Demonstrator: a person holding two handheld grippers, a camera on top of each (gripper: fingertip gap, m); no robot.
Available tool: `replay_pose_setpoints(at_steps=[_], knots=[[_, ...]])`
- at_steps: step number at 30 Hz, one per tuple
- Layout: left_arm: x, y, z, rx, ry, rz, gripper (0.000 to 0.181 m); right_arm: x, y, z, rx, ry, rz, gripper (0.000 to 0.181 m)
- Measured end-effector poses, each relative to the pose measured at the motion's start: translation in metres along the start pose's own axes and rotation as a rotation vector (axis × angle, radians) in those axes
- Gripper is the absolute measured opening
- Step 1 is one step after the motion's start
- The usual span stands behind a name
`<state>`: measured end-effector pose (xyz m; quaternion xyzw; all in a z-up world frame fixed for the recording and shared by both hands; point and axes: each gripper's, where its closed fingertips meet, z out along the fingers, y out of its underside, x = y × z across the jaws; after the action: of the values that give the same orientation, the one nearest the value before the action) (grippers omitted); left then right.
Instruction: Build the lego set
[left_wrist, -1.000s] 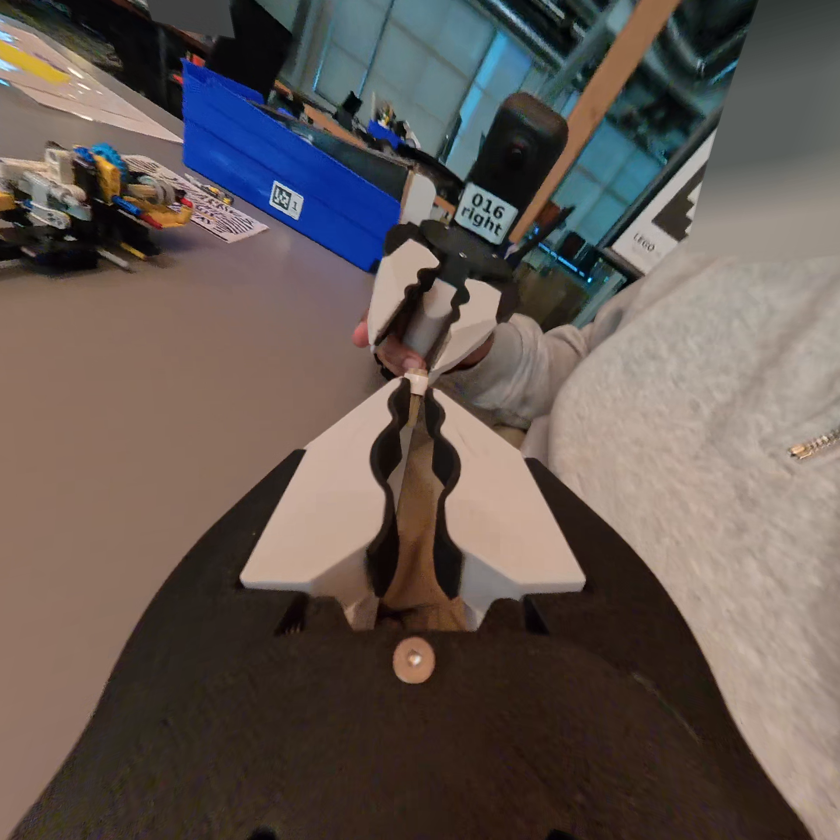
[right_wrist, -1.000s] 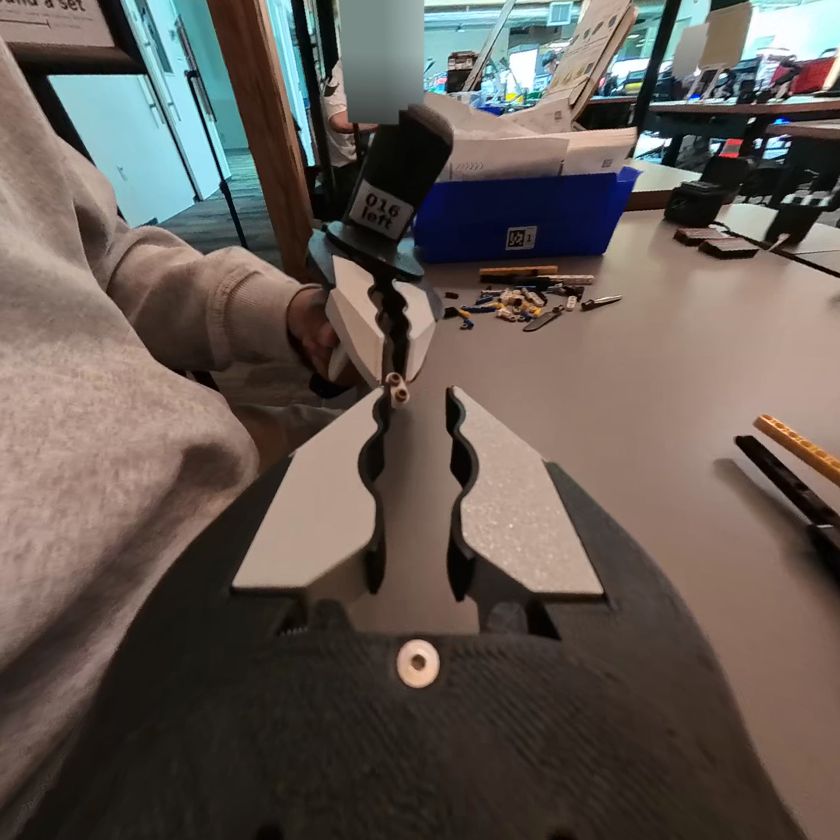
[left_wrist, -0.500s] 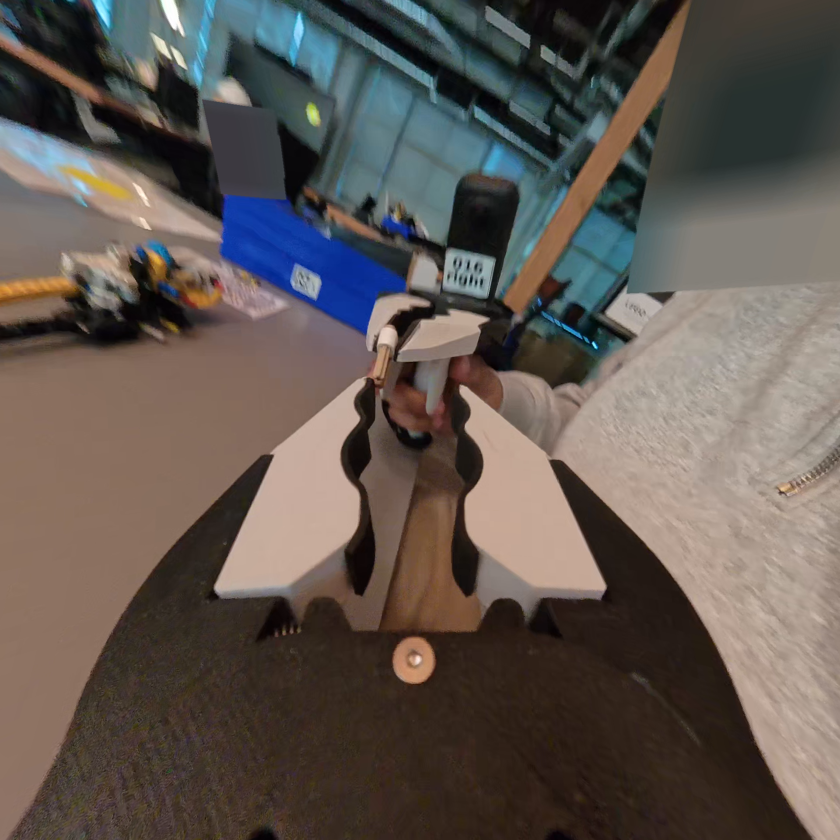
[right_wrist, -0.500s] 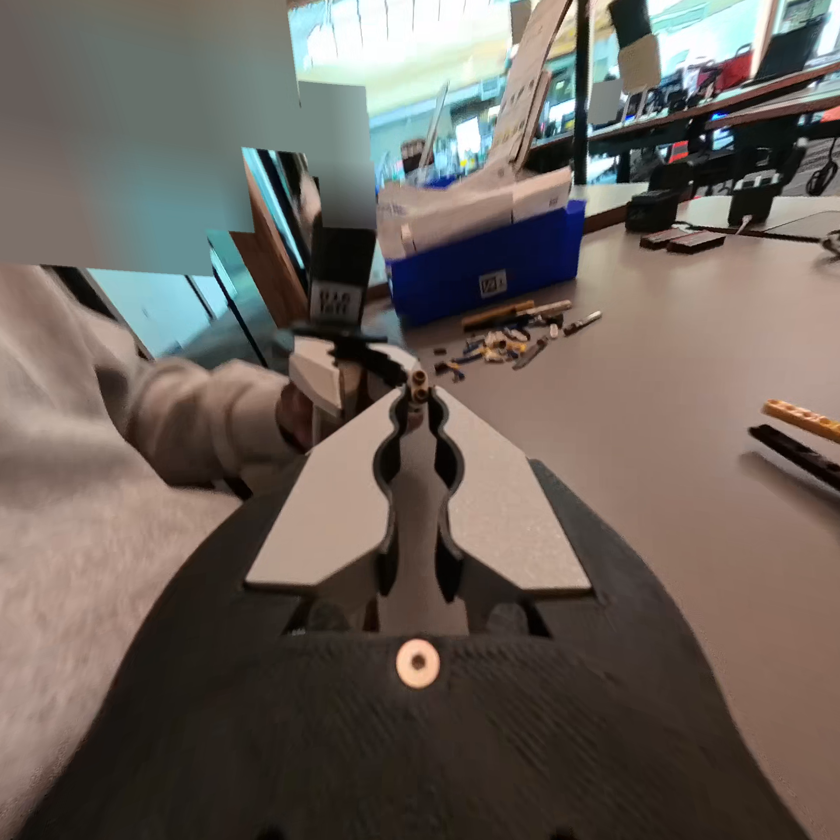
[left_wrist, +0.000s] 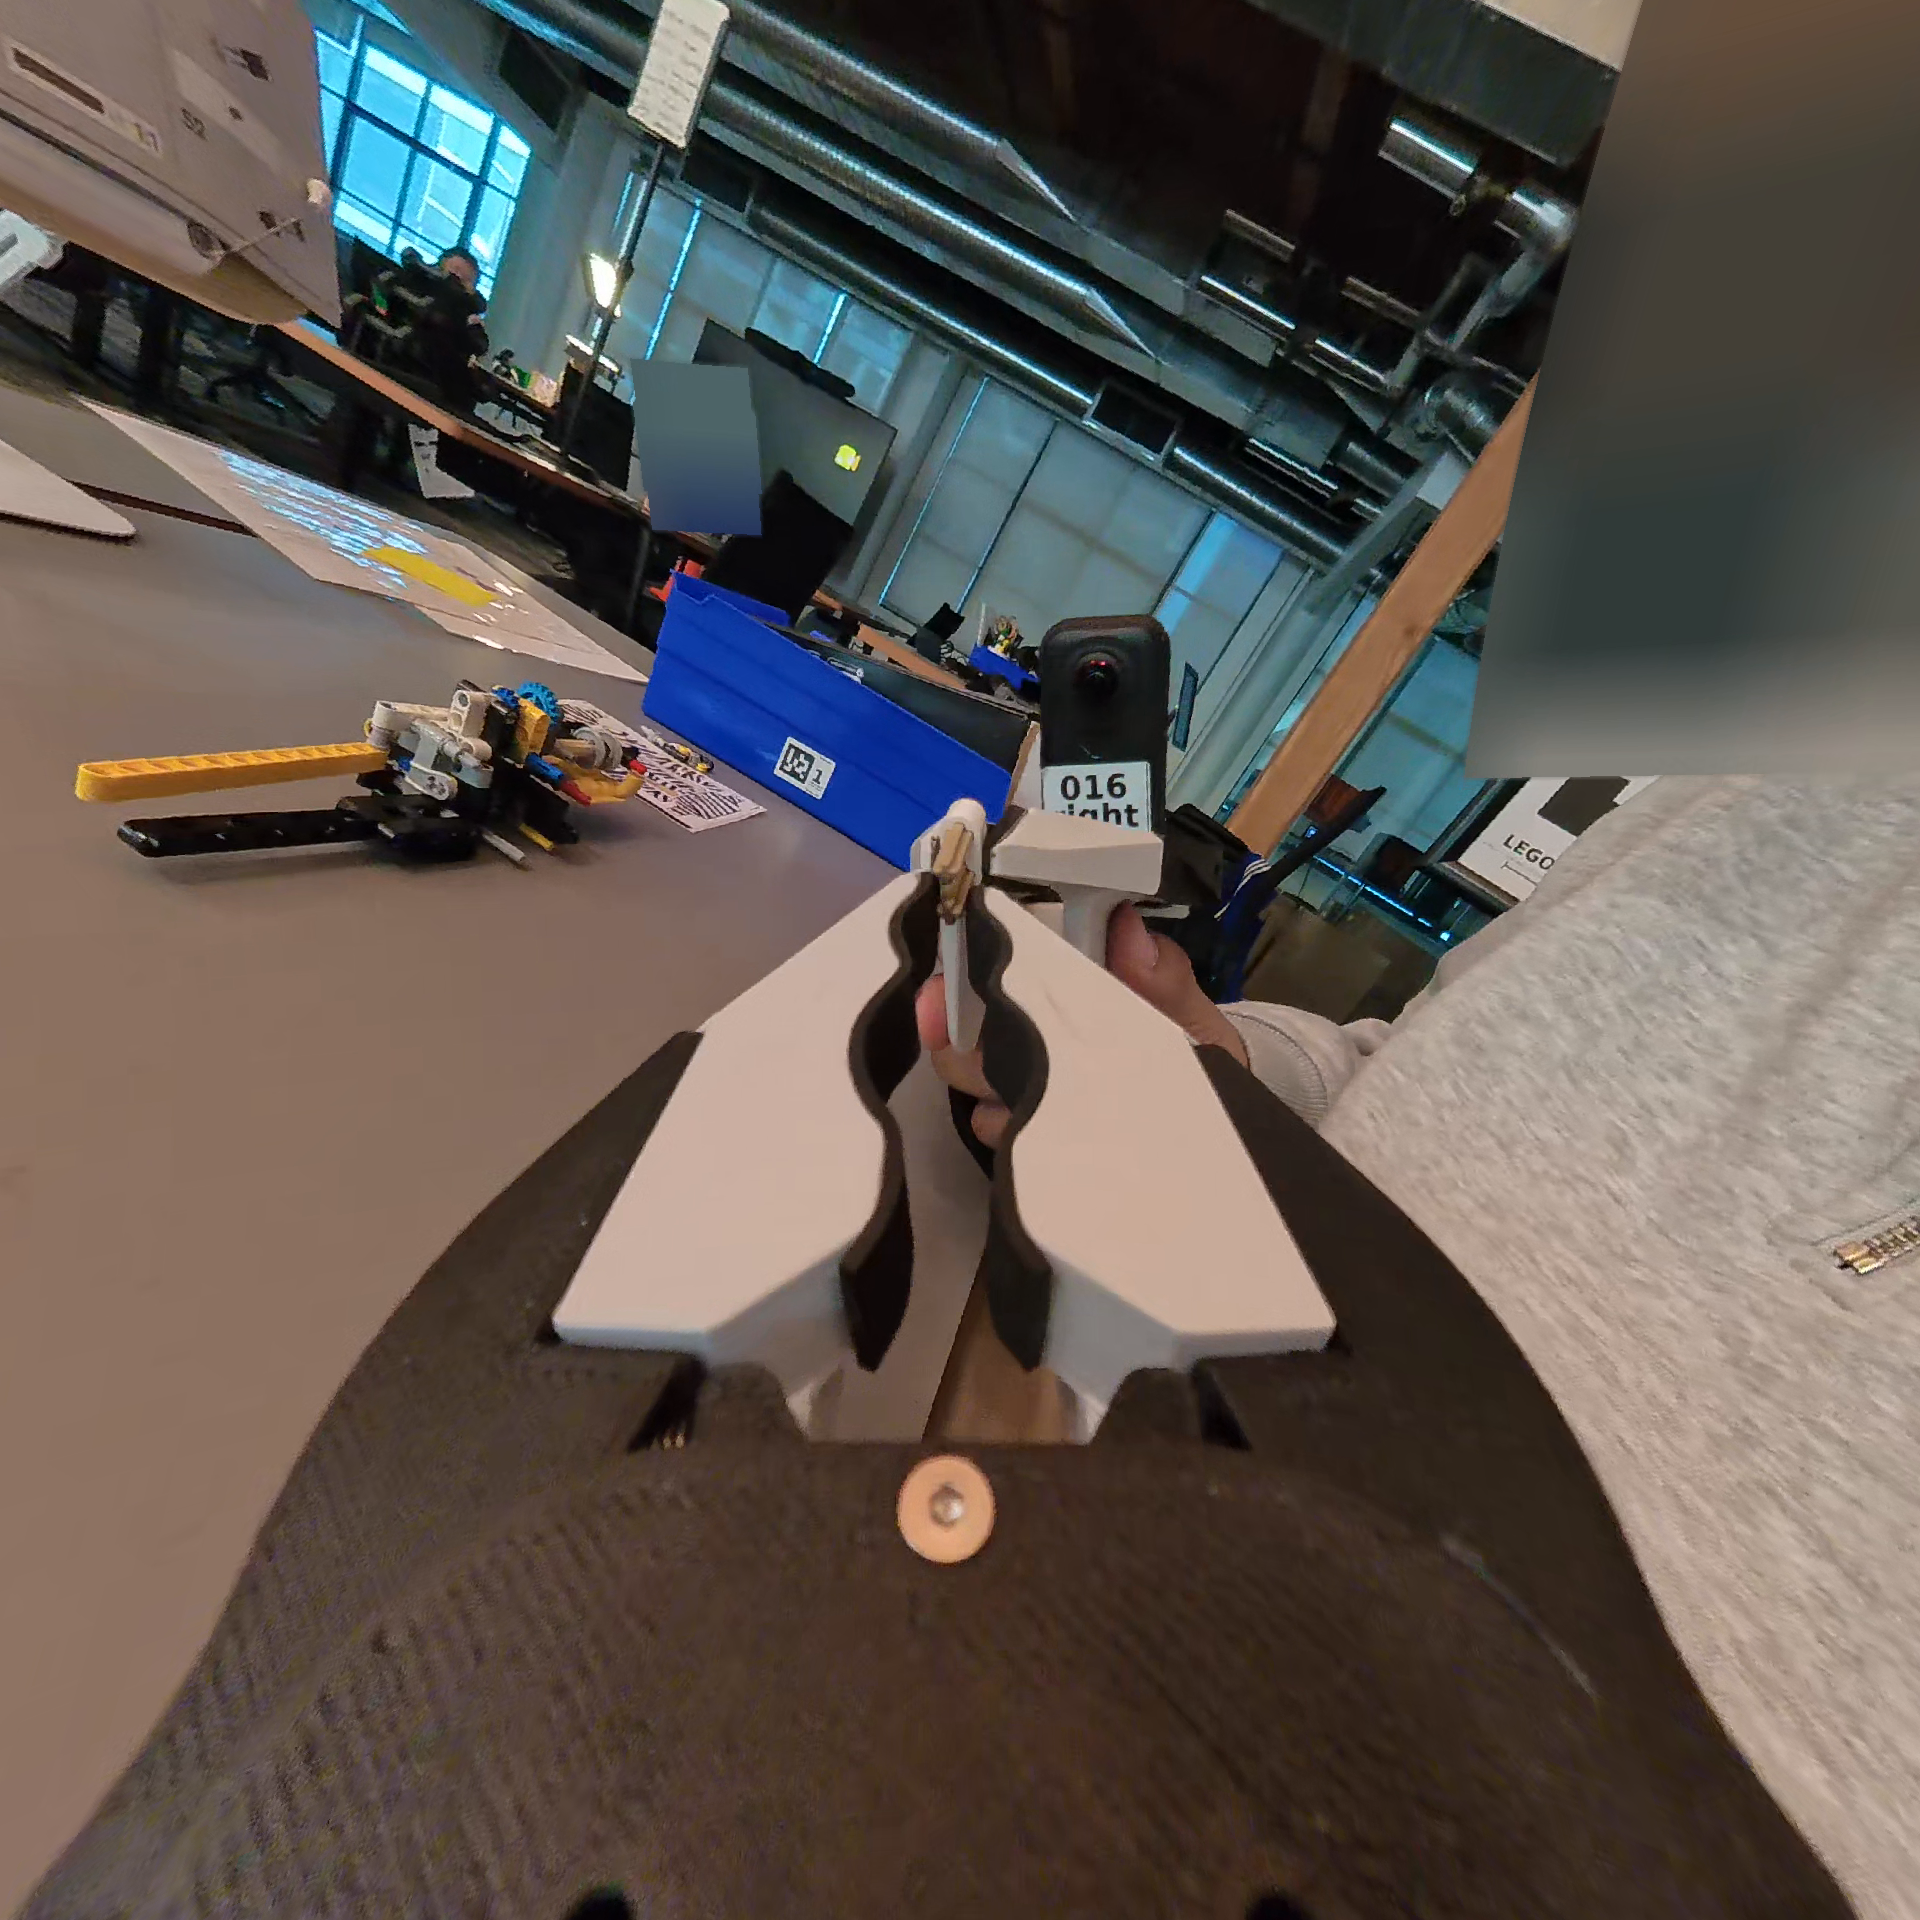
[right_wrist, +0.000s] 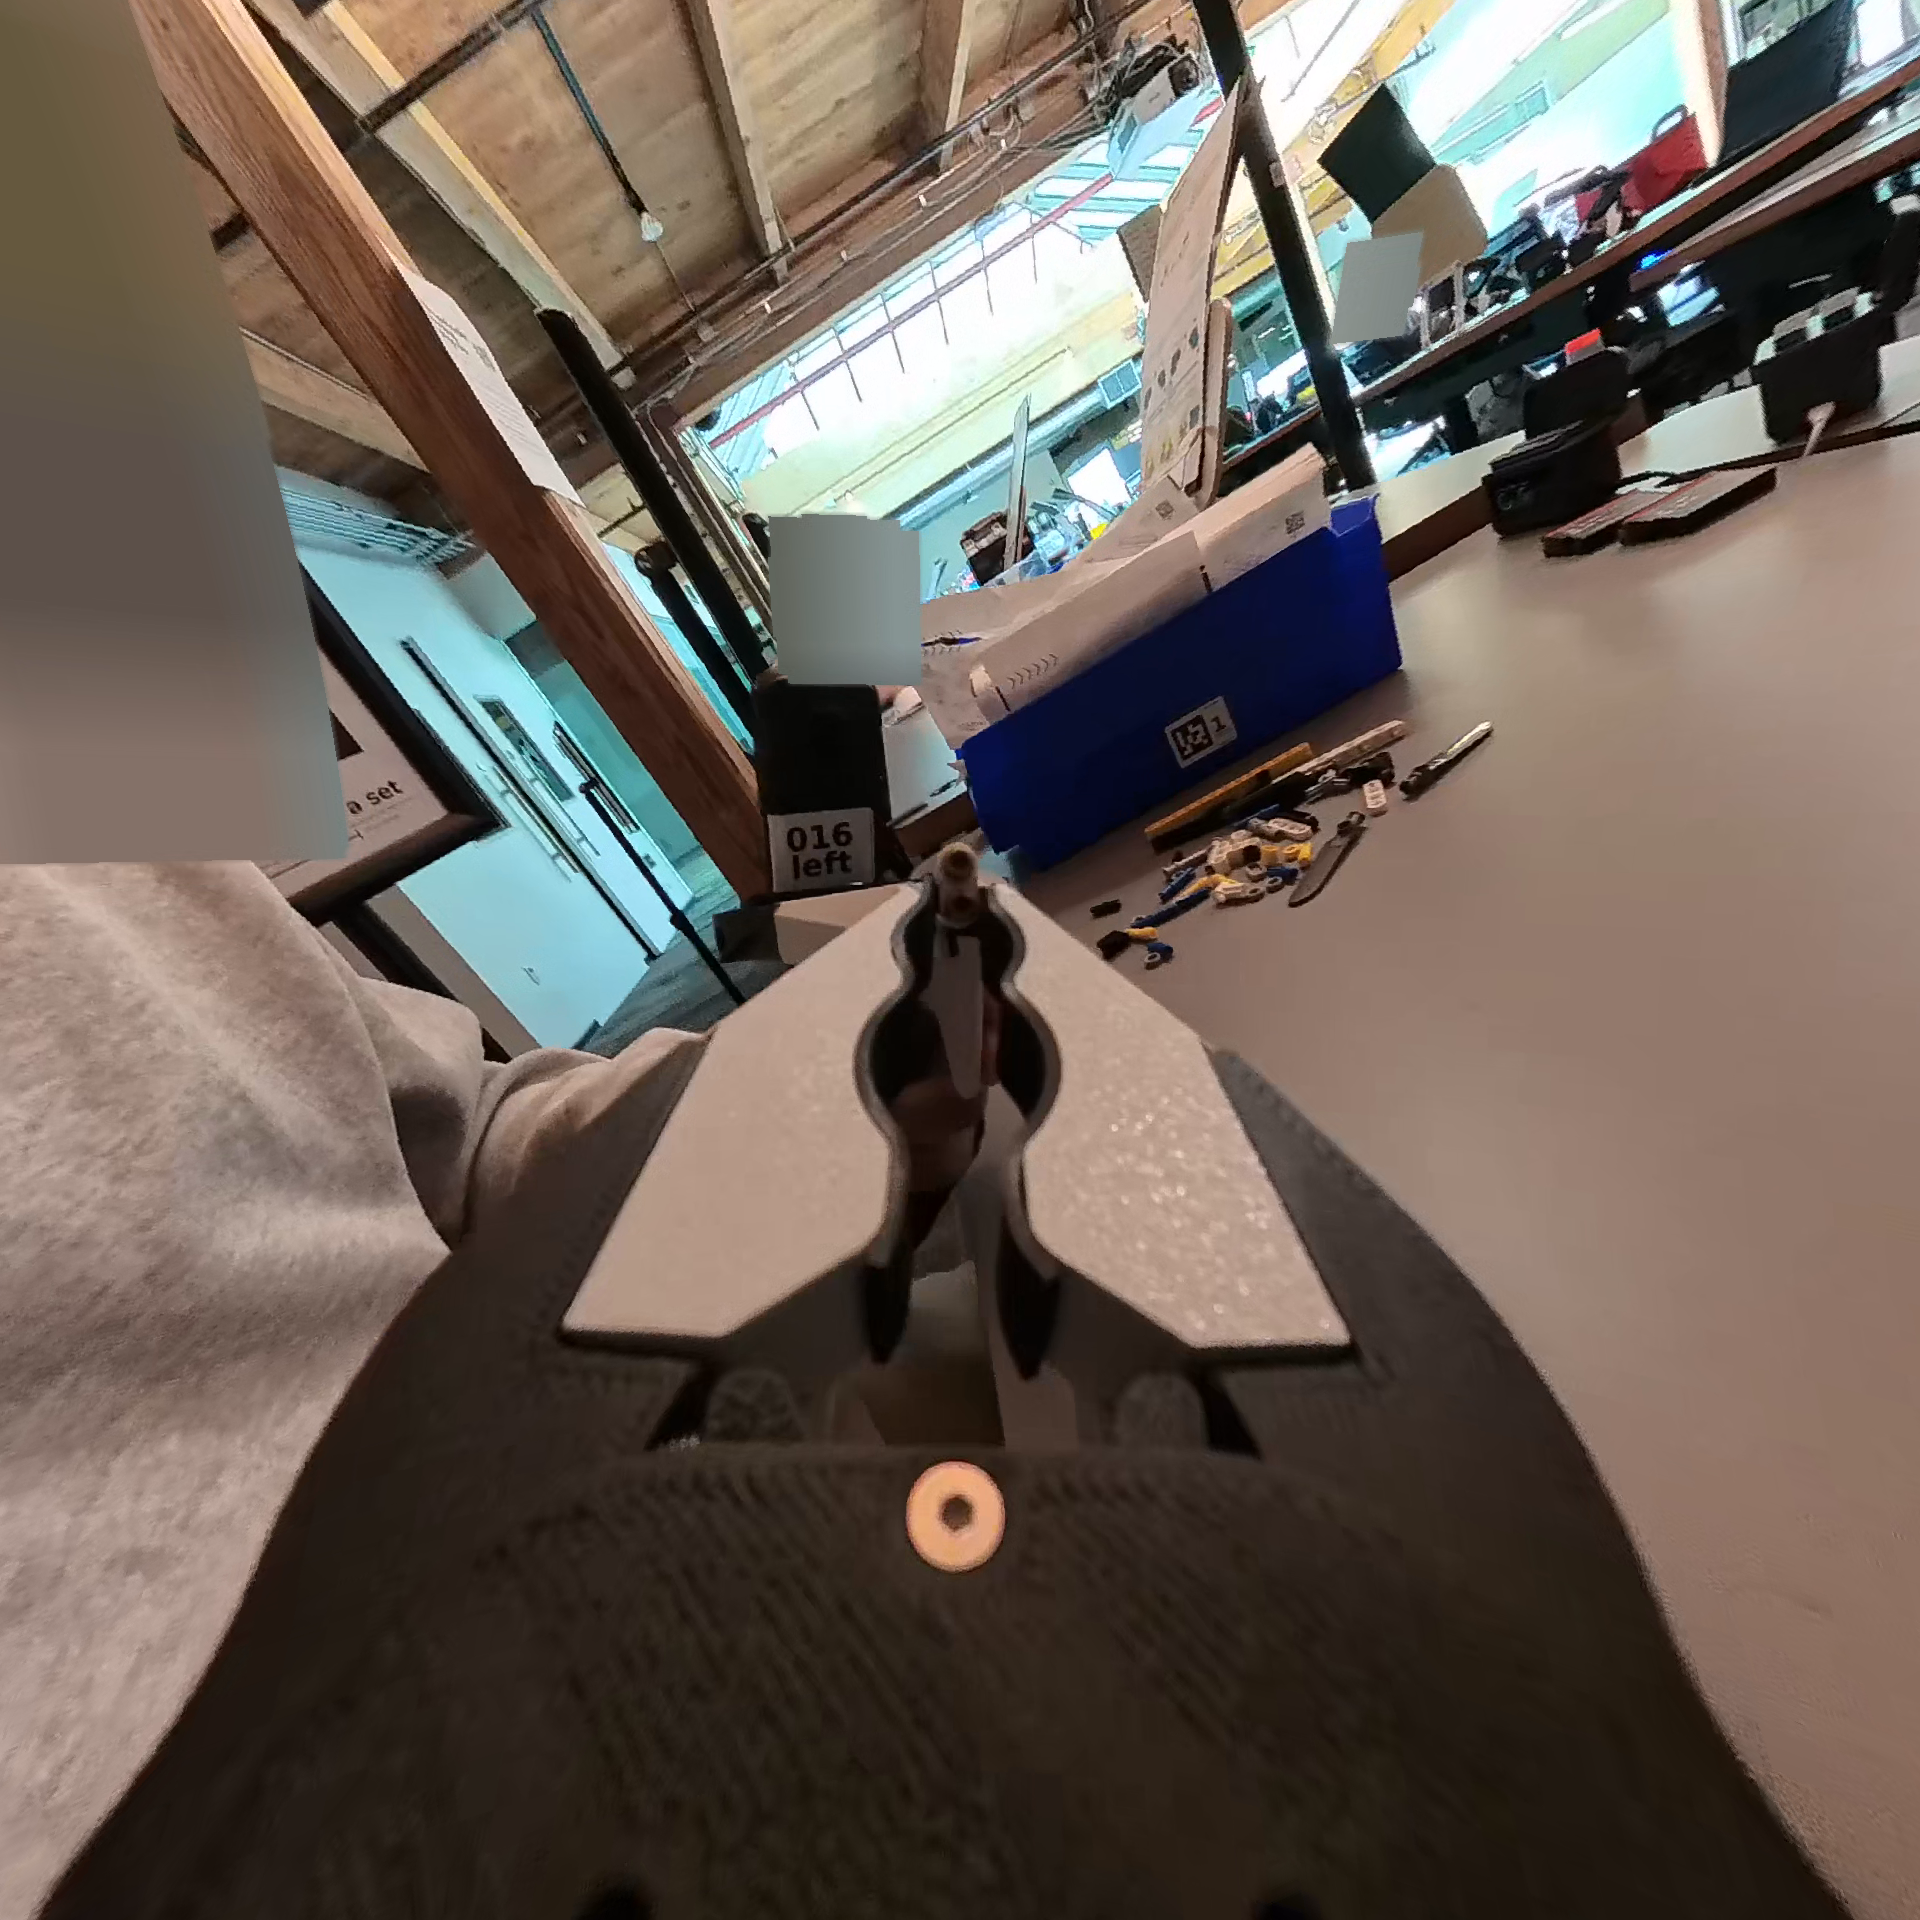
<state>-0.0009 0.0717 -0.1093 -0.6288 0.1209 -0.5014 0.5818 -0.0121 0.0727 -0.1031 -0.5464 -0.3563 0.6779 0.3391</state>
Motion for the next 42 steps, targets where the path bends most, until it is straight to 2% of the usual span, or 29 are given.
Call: replay_pose_setpoints(at_steps=[10,11,13,16,21,28,39,42], knots=[[0.005,0.002,0.000,-0.004,0.059,-0.059,0.000,-0.001,0.001,-0.003,0.005,-0.033,0.008,0.006],[0.006,0.002,0.000,-0.003,0.074,-0.080,0.003,-0.001,0.001,-0.004,0.006,-0.036,0.010,0.006],[0.006,0.001,0.001,0.002,0.091,-0.127,0.026,-0.001,0.002,-0.004,0.005,-0.035,0.013,0.006],[0.007,-0.001,0.000,0.013,0.102,-0.135,0.016,-0.002,0.003,-0.003,0.004,-0.051,0.031,0.006],[0.008,-0.003,-0.001,0.030,0.127,-0.160,0.014,-0.005,0.002,-0.002,0.022,-0.064,0.044,0.006],[0.004,-0.007,-0.003,0.050,0.109,-0.163,0.001,-0.003,0.001,-0.004,0.033,-0.058,0.052,0.005],[-0.001,-0.004,-0.002,0.028,0.088,-0.165,0.000,0.003,0.009,-0.004,-0.005,-0.028,0.022,0.007],[-0.005,-0.014,-0.007,0.066,0.065,-0.138,0.000,0.007,0.008,-0.007,0.001,0.002,-0.014,0.016]])
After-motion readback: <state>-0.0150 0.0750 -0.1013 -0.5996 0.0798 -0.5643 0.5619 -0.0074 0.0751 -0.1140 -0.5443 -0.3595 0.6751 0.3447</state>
